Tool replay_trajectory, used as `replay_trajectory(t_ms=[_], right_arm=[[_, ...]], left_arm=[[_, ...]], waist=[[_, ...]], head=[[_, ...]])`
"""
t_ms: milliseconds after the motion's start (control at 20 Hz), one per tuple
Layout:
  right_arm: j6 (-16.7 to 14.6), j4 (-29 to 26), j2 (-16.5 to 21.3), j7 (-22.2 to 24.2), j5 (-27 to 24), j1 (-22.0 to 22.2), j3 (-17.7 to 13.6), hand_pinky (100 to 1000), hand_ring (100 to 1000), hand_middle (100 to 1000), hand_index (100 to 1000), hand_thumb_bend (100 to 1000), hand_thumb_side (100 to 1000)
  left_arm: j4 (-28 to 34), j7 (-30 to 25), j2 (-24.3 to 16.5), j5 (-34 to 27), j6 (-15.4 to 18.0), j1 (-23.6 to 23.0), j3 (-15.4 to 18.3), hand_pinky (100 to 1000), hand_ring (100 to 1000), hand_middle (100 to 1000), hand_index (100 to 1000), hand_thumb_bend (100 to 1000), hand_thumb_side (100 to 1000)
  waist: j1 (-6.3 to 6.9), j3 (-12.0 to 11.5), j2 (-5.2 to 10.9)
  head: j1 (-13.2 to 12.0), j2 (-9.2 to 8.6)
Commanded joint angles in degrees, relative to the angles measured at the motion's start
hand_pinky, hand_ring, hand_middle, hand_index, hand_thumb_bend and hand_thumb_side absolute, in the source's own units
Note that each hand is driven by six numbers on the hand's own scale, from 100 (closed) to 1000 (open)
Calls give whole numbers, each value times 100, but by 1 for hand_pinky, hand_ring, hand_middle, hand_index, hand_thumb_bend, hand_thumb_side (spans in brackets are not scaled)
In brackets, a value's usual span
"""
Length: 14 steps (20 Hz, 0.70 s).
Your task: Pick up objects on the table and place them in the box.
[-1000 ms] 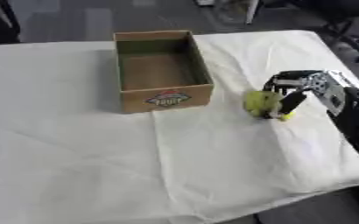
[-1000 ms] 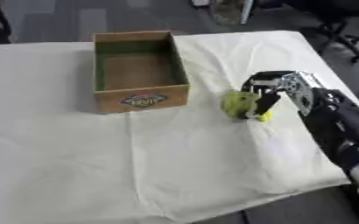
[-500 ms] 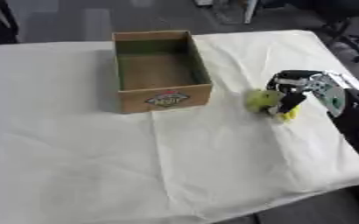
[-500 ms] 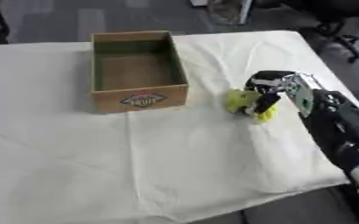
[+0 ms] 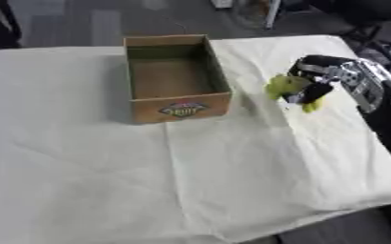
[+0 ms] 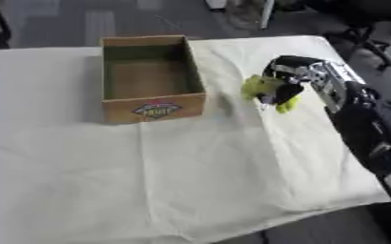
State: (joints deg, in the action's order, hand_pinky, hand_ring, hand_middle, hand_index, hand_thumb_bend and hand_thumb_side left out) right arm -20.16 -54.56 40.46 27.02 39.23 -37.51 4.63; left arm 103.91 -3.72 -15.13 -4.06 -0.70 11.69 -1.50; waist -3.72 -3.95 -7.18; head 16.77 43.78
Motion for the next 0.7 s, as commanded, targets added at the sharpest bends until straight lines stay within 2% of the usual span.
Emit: replay_trajectory(t_ms=[50,450,700], right_arm=[[-16,-220,259,44,-275,-258,-26,314,329,363,471,100,309],[-140,-354,-41,199,-478,-873,176,314,333,366,477,100,299],[-199,-228,-269,139,-382,-1207,247,321,342,376,490,100,299]], left_arm=[[70,-10,-98,-18,15,59,23,613,795,585,722,318,588],[78,-48,-88,-38,16,100,-19,612,796,585,722,317,585],[97,-99,-52,-69,14,199,-70,612,796,585,722,317,582]], waist=[[-1,-8,100],[11,-138,109],[20,-348,75]], head=[[12,33],[86,33],[169,33]])
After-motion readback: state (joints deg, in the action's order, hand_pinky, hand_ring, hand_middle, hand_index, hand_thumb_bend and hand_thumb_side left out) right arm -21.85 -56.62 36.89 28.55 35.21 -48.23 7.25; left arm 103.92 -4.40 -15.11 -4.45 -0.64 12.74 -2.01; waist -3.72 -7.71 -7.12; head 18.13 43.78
